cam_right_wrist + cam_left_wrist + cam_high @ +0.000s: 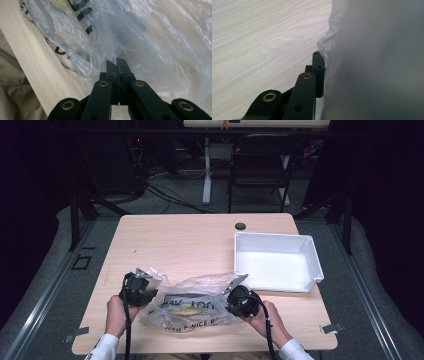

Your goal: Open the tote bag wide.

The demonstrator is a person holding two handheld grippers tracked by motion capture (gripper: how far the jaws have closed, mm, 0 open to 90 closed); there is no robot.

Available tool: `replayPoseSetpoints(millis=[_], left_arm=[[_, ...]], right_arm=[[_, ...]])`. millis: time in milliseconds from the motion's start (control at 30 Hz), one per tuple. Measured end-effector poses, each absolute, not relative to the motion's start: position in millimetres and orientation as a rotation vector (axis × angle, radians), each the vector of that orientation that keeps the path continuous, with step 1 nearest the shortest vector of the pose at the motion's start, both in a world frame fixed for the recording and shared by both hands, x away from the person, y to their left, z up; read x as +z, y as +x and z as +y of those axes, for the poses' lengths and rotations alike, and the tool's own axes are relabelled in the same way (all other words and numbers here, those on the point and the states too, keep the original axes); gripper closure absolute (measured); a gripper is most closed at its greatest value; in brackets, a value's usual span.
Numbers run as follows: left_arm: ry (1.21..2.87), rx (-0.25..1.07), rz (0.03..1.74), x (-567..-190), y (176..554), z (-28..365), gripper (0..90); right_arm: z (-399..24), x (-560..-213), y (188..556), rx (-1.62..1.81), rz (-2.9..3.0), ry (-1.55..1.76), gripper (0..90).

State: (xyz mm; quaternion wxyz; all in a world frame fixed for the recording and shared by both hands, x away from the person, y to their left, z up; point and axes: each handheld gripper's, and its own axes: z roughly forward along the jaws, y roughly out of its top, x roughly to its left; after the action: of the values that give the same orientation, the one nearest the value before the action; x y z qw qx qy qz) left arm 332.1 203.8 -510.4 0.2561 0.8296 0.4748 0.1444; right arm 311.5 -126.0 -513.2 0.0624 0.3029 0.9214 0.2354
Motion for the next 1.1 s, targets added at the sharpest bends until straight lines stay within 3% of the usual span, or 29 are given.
replayPoseSetpoints(millis=[867, 933, 967, 1100], left_arm=[[2.290, 0.414, 1.462, -535.2, 369.4, 222.0, 85.4], [2.292, 0.399, 1.451, -533.5, 368.5, 222.1, 77.3], [2.285, 0.366, 1.446, -531.5, 367.9, 223.0, 77.3], [2.260, 0.333, 1.414, -520.4, 363.3, 226.5, 55.1]], right_arm=[[-161.3, -525.1, 314.9, 0.449, 2.868, 1.069, 90.0], [-163.5, -522.4, 315.0, 0.481, 2.872, 1.037, 86.1], [-163.5, -522.4, 315.0, 0.481, 2.872, 1.037, 86.1], [-170.4, -509.8, 313.9, 0.615, 2.857, 1.042, 68.8]])
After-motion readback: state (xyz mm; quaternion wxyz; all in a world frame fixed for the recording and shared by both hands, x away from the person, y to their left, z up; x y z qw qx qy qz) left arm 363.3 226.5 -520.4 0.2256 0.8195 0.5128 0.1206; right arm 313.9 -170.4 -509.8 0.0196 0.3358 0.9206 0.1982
